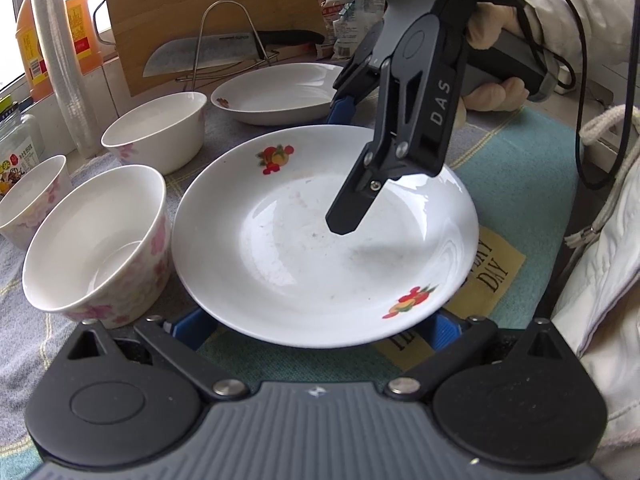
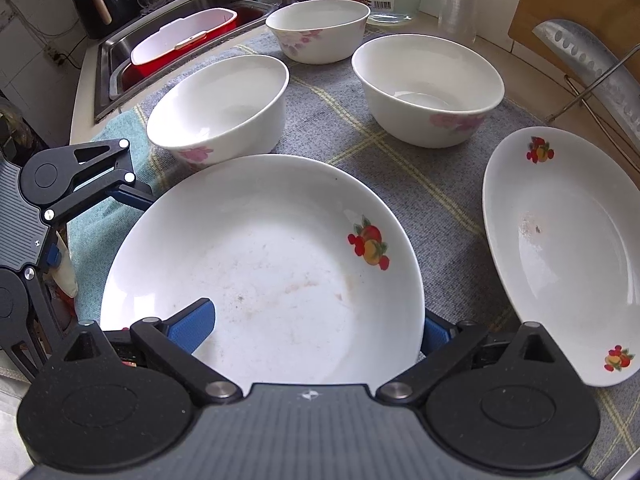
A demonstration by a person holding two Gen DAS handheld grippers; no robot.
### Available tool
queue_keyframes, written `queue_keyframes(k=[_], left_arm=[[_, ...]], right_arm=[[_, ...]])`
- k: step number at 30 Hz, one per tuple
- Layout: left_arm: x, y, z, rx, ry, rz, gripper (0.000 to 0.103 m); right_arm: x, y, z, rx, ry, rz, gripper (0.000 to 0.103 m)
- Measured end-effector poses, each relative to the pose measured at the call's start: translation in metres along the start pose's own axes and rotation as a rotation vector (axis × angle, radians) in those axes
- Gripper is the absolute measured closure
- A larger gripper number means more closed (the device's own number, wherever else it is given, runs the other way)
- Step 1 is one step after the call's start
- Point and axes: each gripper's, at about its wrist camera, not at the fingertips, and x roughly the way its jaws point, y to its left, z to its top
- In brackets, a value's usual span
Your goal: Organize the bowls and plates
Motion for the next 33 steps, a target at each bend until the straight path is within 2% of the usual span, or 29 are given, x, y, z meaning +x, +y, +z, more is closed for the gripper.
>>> queue_keyframes(k=[7,12,25,33], left_arm=[[0.0,0.0,0.0,0.001,0.003,-0.001,0.0],[0.002,0.002,0.002,0.003,0.011,-0.007,0.0],[0.004,0.003,0.003,0.012,0.024,-0.008,0.0],[0.005,-0.001,0.005,0.026,0.033,-0.003,0.0]], right_arm=[[-0.003,-0.011,0.005,0.053,0.01,0.042,0.007],[-0.003,-0.016,0.01,0.084,0.052,0.063,0.009],[-0.005,-0.022,0.013,0.135,0.098,0.103,0.009],[-0.006,-0.022,0.012,0.152,0.107,0.094,0.009]])
